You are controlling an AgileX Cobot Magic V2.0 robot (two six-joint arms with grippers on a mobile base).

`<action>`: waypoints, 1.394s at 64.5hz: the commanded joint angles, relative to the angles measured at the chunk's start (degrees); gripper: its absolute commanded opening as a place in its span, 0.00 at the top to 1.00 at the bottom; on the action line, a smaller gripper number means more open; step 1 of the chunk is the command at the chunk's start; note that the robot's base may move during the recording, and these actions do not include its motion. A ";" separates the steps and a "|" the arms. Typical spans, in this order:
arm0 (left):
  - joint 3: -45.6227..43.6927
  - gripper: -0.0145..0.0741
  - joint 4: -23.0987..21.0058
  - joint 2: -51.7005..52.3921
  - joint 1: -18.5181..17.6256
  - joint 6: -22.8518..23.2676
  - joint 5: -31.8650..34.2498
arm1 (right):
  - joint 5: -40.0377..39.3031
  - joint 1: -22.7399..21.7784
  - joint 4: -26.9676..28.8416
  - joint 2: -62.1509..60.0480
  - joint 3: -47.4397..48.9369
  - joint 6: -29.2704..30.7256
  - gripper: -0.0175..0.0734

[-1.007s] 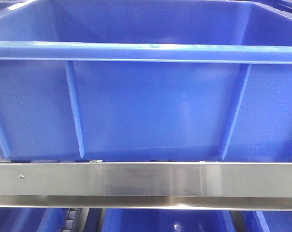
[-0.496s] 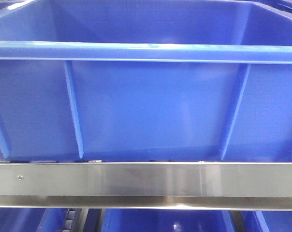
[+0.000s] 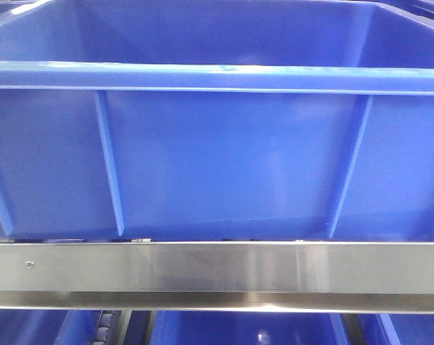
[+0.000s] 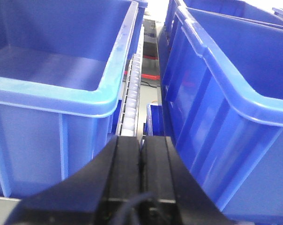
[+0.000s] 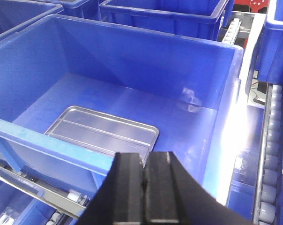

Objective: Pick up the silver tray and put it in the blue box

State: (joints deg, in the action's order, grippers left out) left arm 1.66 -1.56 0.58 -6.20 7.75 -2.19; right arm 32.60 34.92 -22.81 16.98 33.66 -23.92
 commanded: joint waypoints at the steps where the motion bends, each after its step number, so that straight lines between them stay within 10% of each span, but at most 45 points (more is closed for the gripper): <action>1: -0.15 0.94 -0.45 1.15 0.05 -0.07 5.30 | -4.63 0.05 -1.78 0.49 1.52 0.56 0.75; 19: -0.15 0.94 -0.45 1.15 0.05 -0.07 5.30 | -6.21 -2.57 -0.81 0.49 0.17 1.72 0.75; 35: -0.15 0.94 -0.45 1.15 0.05 -0.07 5.30 | -17.33 -26.37 21.37 -4.04 -10.11 22.16 0.75; 49: -0.15 0.94 -0.45 1.15 0.05 -0.07 5.30 | -29.65 -38.08 25.14 -12.80 -25.59 23.61 0.75; 90: -0.15 0.94 -0.45 1.15 0.05 -0.07 5.30 | -35.22 -39.50 25.44 -18.69 -35.58 23.61 0.75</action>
State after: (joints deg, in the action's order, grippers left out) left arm 1.66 -1.56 0.68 -6.20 7.75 -2.09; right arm 2.70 -4.17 2.40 -0.44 -1.77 -1.04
